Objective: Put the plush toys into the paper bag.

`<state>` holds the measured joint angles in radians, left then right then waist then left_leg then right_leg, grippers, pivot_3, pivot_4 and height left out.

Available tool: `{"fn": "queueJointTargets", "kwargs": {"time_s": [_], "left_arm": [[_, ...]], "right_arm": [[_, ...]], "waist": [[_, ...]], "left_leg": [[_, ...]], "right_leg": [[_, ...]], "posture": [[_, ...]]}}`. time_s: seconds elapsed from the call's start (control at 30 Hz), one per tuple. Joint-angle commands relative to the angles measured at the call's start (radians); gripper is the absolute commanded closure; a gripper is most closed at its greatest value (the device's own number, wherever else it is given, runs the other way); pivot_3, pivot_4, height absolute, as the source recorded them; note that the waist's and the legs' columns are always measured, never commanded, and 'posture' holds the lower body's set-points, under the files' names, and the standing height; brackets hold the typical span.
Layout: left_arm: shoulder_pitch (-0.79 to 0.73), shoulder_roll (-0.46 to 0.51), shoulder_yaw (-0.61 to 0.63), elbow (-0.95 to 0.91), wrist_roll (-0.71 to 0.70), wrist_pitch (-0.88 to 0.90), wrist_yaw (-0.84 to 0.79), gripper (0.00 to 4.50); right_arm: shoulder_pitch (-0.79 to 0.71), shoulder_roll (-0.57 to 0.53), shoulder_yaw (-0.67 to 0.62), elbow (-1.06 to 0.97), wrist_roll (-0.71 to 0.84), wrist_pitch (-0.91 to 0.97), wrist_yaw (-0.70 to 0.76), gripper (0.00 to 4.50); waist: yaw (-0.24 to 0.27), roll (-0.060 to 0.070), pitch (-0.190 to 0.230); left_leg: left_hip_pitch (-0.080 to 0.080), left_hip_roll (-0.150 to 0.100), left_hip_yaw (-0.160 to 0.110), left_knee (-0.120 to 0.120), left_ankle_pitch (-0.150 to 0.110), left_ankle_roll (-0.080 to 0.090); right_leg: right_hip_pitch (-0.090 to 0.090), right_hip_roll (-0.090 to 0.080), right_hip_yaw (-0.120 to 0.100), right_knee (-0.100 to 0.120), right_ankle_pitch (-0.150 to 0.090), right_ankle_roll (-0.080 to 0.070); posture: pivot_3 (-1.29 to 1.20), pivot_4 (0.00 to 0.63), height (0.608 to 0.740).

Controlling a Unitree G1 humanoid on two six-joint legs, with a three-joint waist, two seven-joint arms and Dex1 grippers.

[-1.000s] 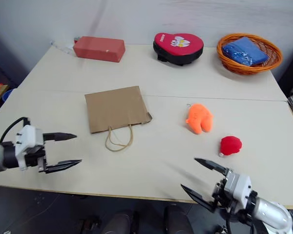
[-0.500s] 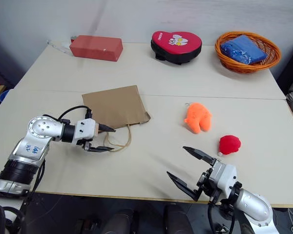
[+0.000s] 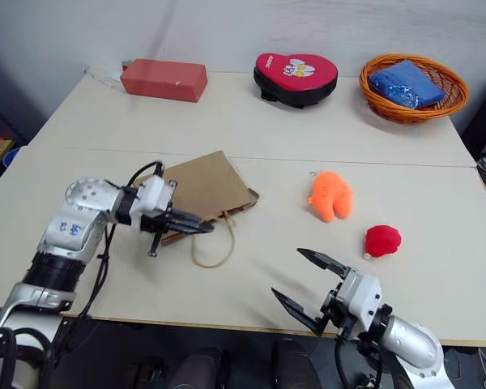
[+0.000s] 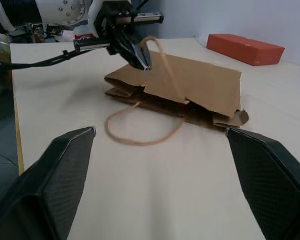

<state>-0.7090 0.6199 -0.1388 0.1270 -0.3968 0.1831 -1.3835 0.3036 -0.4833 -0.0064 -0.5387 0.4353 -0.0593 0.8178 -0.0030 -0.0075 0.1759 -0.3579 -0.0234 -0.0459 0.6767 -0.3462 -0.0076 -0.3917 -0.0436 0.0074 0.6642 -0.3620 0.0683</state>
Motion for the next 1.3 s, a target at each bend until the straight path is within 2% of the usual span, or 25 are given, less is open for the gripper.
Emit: {"fn": "queueJointTargets", "kwargs": {"time_s": [0.03, 0.17, 0.27, 0.33, 0.6, 0.67, 0.87, 1.1, 1.3], "left_arm": [[-0.038, -0.015, 0.035, -0.086, -0.090, 0.124, 0.019, 4.50], [-0.064, -0.040, 0.060, -0.121, -0.144, 0.209, 0.059, 4.50], [-0.068, -0.045, 0.067, -0.158, -0.179, 0.272, 0.071, 4.50], [-0.067, -0.048, 0.074, -0.179, -0.189, 0.300, 0.087, 4.50], [-0.061, -0.048, 0.107, -0.227, -0.231, 0.377, 0.144, 4.50], [-0.052, -0.038, 0.121, -0.239, -0.245, 0.398, 0.151, 4.50], [-0.036, -0.026, 0.156, -0.266, -0.291, 0.444, 0.174, 4.50], [-0.064, -0.038, 0.162, -0.267, -0.323, 0.482, 0.195, 4.50], [-0.106, -0.031, 0.216, -0.259, -0.371, 0.523, 0.226, 4.50]], "right_arm": [[-0.067, -0.017, 0.031, -0.023, 0.024, 0.095, -0.022, 1.66], [-0.213, -0.018, 0.072, 0.037, -0.022, 0.178, -0.049, 3.03], [-0.359, 0.025, 0.098, 0.132, -0.037, 0.236, -0.085, 4.02], [-0.450, 0.034, 0.128, 0.201, -0.064, 0.256, -0.071, 4.48], [-0.614, 0.116, 0.260, 0.370, -0.175, 0.238, -0.054, 4.48], [-0.645, 0.145, 0.269, 0.406, -0.195, 0.225, -0.063, 4.48], [-0.724, 0.197, 0.297, 0.526, -0.250, 0.220, -0.064, 4.48], [-0.833, 0.277, 0.333, 0.759, -0.310, 0.146, -0.029, 4.48], [-0.863, 0.279, 0.321, 0.878, -0.344, 0.124, -0.015, 4.48]], "waist": [[-0.001, 0.000, 0.000], [-0.003, 0.000, 0.000], [-0.001, 0.000, 0.000], [-0.002, 0.000, 0.000], [-0.002, 0.000, 0.000], [-0.003, 0.000, 0.000], [-0.014, 0.000, 0.000], [-0.029, 0.000, 0.000], [-0.032, 0.000, 0.000]], "left_leg": [[0.000, 0.000, 0.000, 0.000, 0.000, 0.000], [0.000, 0.000, 0.000, 0.000, 0.000, 0.000], [0.000, 0.000, -0.001, 0.002, 0.000, 0.000], [-0.001, 0.000, -0.001, 0.003, 0.000, 0.000], [-0.006, 0.000, -0.002, 0.005, 0.000, 0.000], [-0.012, 0.000, -0.002, 0.007, 0.000, 0.000], [-0.013, -0.001, -0.001, 0.007, 0.001, -0.002], [-0.014, -0.001, -0.001, 0.007, 0.001, -0.002], [-0.014, -0.001, -0.001, 0.007, 0.001, -0.003]], "right_leg": [[0.000, 0.000, 0.000, 0.001, 0.000, 0.000], [-0.001, 0.001, 0.000, 0.001, 0.000, 0.000], [-0.001, 0.001, 0.000, 0.002, 0.000, 0.000], [-0.002, 0.001, 0.000, 0.002, 0.000, 0.000], [-0.005, 0.000, -0.001, 0.001, 0.000, 0.000], [-0.011, 0.000, -0.001, 0.005, 0.000, 0.000], [-0.015, 0.000, 0.000, 0.009, 0.000, 0.000], [-0.016, 0.000, -0.001, 0.012, 0.000, 0.000], [-0.017, 0.000, -0.001, 0.013, 0.000, 0.000]], "posture": [[0.00, 0.150, 0.740], [0.00, 0.150, 0.740], [0.00, 0.150, 0.740], [0.00, 0.150, 0.740], [0.00, 0.150, 0.740], [0.00, 0.150, 0.740], [0.00, 0.150, 0.740], [0.00, 0.150, 0.740], [0.00, 0.150, 0.740]]}}
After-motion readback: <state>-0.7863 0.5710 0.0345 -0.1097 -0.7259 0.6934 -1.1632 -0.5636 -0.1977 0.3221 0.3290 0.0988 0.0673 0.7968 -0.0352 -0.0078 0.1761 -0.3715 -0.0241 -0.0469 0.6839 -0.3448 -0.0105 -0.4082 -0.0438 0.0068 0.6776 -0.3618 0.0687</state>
